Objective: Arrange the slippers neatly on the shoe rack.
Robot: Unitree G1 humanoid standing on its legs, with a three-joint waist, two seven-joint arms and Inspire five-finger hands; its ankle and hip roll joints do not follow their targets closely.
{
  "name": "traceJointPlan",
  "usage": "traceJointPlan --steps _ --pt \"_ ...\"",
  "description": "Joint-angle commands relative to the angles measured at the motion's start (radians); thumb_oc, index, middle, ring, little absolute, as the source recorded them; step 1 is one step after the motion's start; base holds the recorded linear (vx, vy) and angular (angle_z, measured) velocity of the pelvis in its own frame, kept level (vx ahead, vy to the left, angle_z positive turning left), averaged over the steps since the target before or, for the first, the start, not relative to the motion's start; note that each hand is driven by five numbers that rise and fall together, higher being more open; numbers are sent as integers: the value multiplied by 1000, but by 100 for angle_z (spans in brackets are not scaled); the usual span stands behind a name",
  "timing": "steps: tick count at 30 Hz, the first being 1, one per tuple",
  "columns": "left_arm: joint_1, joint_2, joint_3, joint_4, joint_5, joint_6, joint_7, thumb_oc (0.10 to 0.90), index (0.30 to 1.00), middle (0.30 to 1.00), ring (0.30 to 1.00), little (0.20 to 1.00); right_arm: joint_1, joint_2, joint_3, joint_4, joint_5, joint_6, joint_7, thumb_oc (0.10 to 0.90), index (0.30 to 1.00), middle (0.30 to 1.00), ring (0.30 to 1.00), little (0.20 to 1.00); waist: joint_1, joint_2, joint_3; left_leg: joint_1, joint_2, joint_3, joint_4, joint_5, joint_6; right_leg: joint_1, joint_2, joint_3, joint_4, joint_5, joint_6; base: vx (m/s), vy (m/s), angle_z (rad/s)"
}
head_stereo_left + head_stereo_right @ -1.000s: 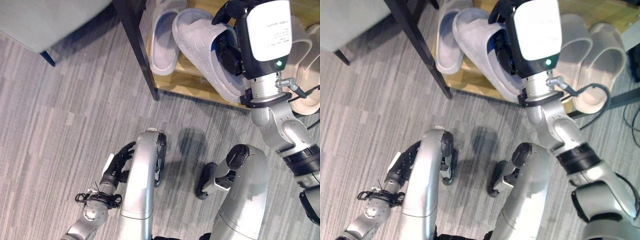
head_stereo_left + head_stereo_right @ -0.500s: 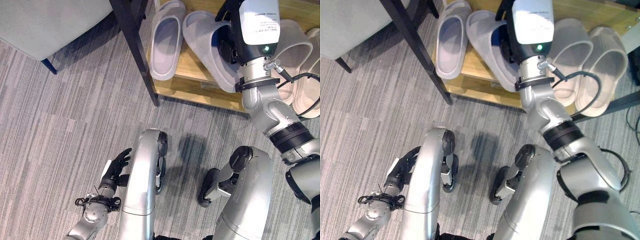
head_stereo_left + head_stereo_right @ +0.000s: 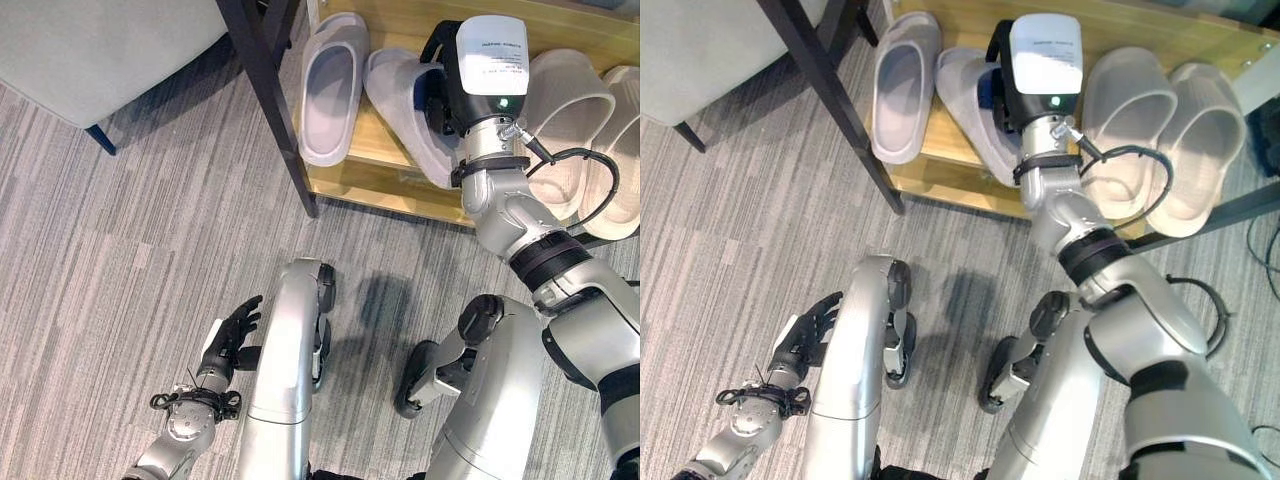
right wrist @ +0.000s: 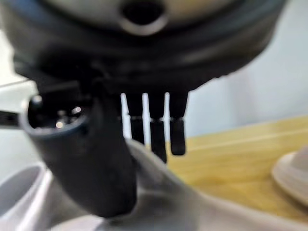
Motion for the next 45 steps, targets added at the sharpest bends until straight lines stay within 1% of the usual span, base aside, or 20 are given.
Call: traceJointPlan --steps 1,5,6,7,11,16,23,28,31,35,40,45 --pt "-21 44 -55 -101 -7 -63 0 800 900 900 900 900 -197 11 40 -127 -21 -52 -19 800 900 900 900 900 58 43 -31 1 -63 -90 -37 -99 -61 -26 -51 24 3 27 -34 0 0 0" --pt "-21 51 -43 -100 -10 -57 -3 800 900 900 900 900 -200 27 51 -166 -8 -65 15 800 900 900 900 900 50 31 -31 1 -69 -92 -37 -99 -64 -26 -51 28 5 24 -39 0 0 0" --pt "-22 52 -38 -95 -10 -53 -3 800 900 900 900 900 -221 26 65 -180 13 -72 40 800 900 900 900 900 47 24 -31 1 -67 -92 -37 -99 -67 -26 -52 27 4 27 -39 0 0 0" --pt "-23 51 -37 -95 -10 -53 -3 800 900 900 900 900 -222 26 65 -180 15 -73 41 800 900 900 900 900 46 24 -31 1 -67 -92 -38 -98 -67 -26 -52 27 4 27 -39 0 0 0" --pt "-10 55 -26 -97 -4 -36 -11 800 900 900 900 900 -226 -3 74 -233 58 -93 64 800 900 900 900 900 39 14 -31 1 -64 -95 -34 -98 -69 -26 -54 27 2 31 -37 0 0 0" --pt "1 58 -16 -98 -3 -30 -16 800 900 900 900 900 -220 -38 80 -267 70 -100 85 800 900 900 900 900 39 18 -31 1 -58 -100 -30 -96 -68 -26 -52 23 -5 35 -35 -8 10 -1" --pt "12 60 -7 -94 -6 -26 -31 800 900 900 900 900 -225 -66 82 -298 102 -120 113 800 900 900 900 900 36 17 -31 1 -55 -103 -25 -97 -68 -26 -48 20 -9 35 -36 -11 10 -2" --pt "17 61 -12 -89 -11 -29 -38 800 900 900 900 900 -245 -62 104 -235 105 -124 106 800 900 900 900 900 37 20 -31 1 -55 -101 -27 -90 -69 -26 -48 25 -8 38 -34 0 0 0" --pt "15 57 -23 -77 -20 -35 -43 800 900 900 900 900 -266 -49 123 -163 83 -118 86 800 900 900 900 900 41 24 -31 1 -56 -100 -27 -86 -69 -26 -46 27 -6 41 -32 0 0 0" --pt "10 51 -33 -65 -24 -41 -48 800 900 900 900 900 -282 -46 131 -117 26 -98 56 800 900 900 900 900 44 24 -31 1 -58 -98 -29 -84 -72 -26 -48 30 -4 40 -31 0 0 0" --pt "-2 44 -43 -51 -18 -51 -55 800 900 900 900 900 -298 -69 136 -72 -52 -68 24 800 900 900 900 900 52 21 -31 1 -65 -97 -34 -82 -77 -26 -52 36 -1 37 -32 0 0 0" --pt "-12 48 -54 -57 -20 -62 -68 800 900 900 900 900 -317 -91 146 -34 -82 -55 9 800 900 900 900 900 63 11 -31 1 -73 -98 -40 -82 -85 -26 -57 45 2 39 -31 8 -33 3"
